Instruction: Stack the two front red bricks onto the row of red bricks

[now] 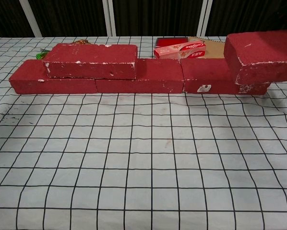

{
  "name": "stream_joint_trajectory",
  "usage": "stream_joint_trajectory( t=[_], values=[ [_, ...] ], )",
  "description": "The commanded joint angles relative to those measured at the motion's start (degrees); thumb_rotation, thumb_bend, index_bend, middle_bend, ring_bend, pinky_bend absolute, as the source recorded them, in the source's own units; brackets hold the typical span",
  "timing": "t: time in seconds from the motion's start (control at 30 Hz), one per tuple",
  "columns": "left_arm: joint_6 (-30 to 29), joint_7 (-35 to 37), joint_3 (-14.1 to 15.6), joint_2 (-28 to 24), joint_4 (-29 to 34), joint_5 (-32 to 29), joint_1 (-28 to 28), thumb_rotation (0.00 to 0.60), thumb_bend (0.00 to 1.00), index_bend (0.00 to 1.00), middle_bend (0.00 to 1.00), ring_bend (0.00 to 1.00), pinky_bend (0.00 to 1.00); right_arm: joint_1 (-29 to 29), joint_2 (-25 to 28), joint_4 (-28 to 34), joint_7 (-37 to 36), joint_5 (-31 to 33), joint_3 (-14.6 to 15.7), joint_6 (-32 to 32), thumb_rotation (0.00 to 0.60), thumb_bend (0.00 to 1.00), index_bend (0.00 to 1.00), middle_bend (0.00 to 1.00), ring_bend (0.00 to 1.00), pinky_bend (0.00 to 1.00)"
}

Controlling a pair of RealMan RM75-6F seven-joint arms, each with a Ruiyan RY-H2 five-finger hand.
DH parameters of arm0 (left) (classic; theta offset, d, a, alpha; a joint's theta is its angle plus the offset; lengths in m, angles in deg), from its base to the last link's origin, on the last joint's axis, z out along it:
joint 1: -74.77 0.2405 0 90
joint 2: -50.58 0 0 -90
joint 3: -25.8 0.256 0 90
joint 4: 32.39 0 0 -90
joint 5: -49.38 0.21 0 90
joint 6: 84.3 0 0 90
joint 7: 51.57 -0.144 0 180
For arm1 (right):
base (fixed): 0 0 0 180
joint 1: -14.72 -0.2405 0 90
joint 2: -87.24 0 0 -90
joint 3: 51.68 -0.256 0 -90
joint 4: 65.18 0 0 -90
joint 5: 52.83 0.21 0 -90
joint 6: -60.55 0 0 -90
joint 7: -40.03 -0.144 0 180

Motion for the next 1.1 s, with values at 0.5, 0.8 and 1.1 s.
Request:
stream_joint_trajectory(
  t=[0.5, 0.8, 1.1],
  values=[
    [-1.1, -0.3, -0.7, -0.1, 0.5, -0.1, 1.1, 0.600, 0.00, 0.05, 0.05, 0.00, 0.00, -13.3, -14.2, -27.0, -10.6, 6.3, -2.7, -17.2, 0.600, 0.42, 0.27, 0.30, 0.28, 0.18],
    [-0.3, -0.8, -1.1, 0.3, 0.3, -1.0, 1.0, 0.600, 0.00, 0.05, 0.05, 0.00, 0.00, -15.1, -20.2, -31.9, -11.4, 3.8, -2.5, -14.5, 0.600, 0.42, 0.28, 0.30, 0.29, 0.18],
    [0.4, -0.4, -1.9, 0.4, -0.1, -2.1, 1.0, 0.600, 0.00, 0.05, 0.05, 0.00, 0.00, -19.9, -27.0, -37.0, -10.2, 6.5, 1.2, -12.0, 0.600, 0.42, 0.29, 0.31, 0.29, 0.18]
  ],
)
